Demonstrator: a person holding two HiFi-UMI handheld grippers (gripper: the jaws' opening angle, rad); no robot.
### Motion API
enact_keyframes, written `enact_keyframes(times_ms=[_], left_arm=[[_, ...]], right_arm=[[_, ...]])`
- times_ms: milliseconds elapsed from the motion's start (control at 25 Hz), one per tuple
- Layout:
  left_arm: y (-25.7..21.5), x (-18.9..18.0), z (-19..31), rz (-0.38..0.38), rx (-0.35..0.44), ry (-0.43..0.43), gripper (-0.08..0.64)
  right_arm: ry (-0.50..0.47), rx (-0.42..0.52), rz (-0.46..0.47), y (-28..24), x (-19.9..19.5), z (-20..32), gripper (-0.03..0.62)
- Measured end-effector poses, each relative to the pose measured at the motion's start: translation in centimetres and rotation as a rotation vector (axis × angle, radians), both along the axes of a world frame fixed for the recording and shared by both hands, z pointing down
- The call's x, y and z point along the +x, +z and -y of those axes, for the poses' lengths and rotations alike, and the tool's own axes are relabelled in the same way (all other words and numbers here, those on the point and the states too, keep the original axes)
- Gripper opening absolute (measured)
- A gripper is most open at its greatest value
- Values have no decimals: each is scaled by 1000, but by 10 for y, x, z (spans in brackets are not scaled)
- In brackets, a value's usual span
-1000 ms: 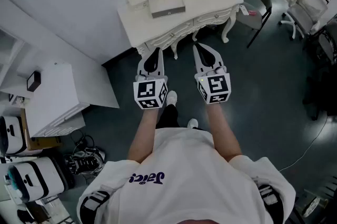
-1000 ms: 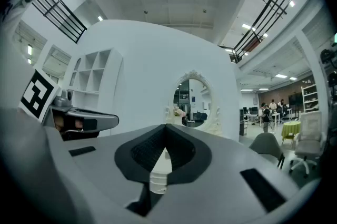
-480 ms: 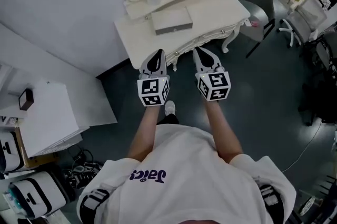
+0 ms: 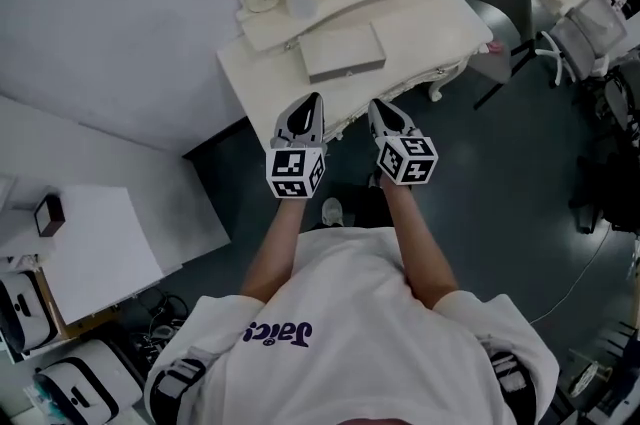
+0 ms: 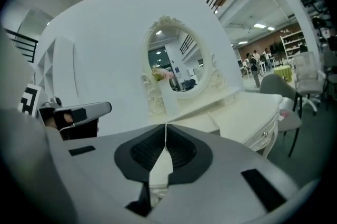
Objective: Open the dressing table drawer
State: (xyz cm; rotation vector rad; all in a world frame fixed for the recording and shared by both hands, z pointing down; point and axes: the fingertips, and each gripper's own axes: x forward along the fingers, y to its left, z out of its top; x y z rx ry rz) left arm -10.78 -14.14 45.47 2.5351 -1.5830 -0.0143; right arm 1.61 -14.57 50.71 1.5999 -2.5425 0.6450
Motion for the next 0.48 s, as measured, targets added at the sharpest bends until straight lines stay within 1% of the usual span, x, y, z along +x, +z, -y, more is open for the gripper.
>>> enact_keyframes(times_ms=[160, 480], left_arm=[[22, 0, 26, -5, -27, 10, 15], [59, 4, 84, -17, -98, 6, 15]], right_arm=[[-9, -80, 38, 42, -4, 26, 12], [-35, -235, 33, 113, -6, 83, 15]])
